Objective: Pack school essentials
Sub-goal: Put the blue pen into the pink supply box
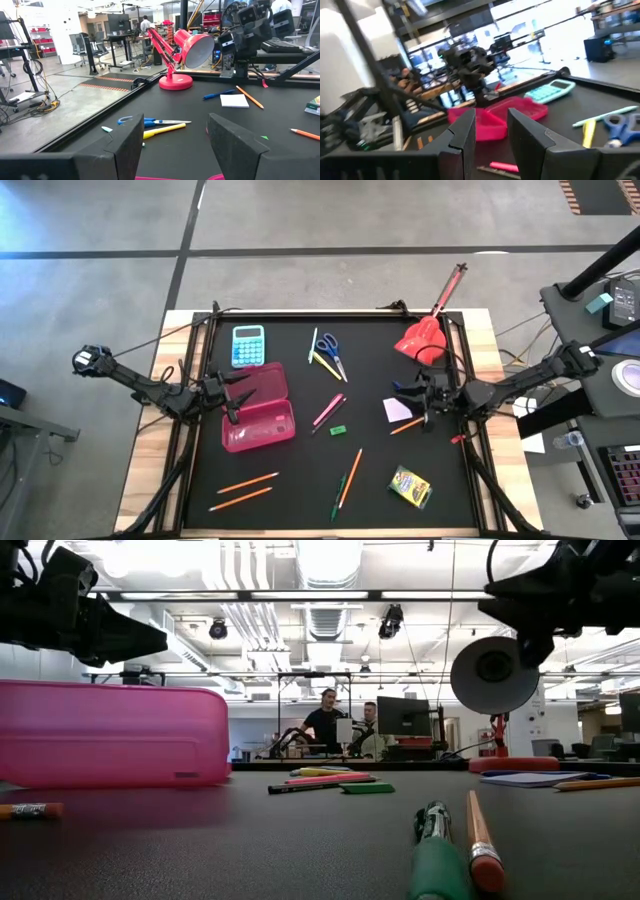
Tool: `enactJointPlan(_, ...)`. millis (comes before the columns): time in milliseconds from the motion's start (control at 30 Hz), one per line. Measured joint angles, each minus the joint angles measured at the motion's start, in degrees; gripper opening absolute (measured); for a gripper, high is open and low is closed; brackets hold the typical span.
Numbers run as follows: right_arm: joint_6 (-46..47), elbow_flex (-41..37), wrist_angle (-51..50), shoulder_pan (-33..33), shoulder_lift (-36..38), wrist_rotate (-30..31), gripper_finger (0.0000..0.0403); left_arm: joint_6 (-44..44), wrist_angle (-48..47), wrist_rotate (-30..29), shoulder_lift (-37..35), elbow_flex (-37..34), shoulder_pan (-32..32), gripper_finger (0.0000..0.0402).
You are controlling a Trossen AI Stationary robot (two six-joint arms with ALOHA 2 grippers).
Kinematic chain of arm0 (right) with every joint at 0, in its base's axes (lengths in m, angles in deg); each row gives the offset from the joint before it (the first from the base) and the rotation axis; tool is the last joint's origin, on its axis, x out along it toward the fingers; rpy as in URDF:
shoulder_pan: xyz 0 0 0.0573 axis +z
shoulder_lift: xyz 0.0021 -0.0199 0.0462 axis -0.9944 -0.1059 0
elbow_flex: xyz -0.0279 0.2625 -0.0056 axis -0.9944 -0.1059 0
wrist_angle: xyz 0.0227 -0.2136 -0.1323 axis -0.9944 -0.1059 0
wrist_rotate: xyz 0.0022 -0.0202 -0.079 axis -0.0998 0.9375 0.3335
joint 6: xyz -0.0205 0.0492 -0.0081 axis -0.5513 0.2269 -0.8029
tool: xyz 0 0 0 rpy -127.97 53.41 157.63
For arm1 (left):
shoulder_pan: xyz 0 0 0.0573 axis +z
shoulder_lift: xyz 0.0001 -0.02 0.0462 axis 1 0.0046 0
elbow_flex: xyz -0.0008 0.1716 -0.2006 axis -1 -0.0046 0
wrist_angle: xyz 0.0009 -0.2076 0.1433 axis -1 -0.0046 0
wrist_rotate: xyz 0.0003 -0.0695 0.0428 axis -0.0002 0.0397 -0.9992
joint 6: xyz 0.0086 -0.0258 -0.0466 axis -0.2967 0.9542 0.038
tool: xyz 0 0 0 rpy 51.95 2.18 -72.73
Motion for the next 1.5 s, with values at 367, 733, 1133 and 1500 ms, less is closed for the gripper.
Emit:
enactJointPlan(367, -0.29, 16.06, -26.42, -4.54, -5.85, 2.84, 0.0102, 0.00, 0.00, 0.00, 0.00, 0.00, -0.01, 0.0203)
enactJointPlan(733, 28.24, 40.38, -77.55, -6.46, -23.09, 6.02, 0.0110, -0.01, 0.02, 0.00, -0.01, 0.01, -0.01, 0.0203)
enactJointPlan(1133, 42.76, 56.70, -103.14, -6.41, -41.05, -2.56, 0.0216, 0.01, 0.00, 0.00, -0.01, 0.00, 0.01, 0.0203)
enactJointPlan(1500, 59.12, 57.26, -124.45, -3.11, -49.88, -9.11, 0.0221, 0.00, 0.00, 0.00, -0.01, 0.01, -0.01, 0.0203)
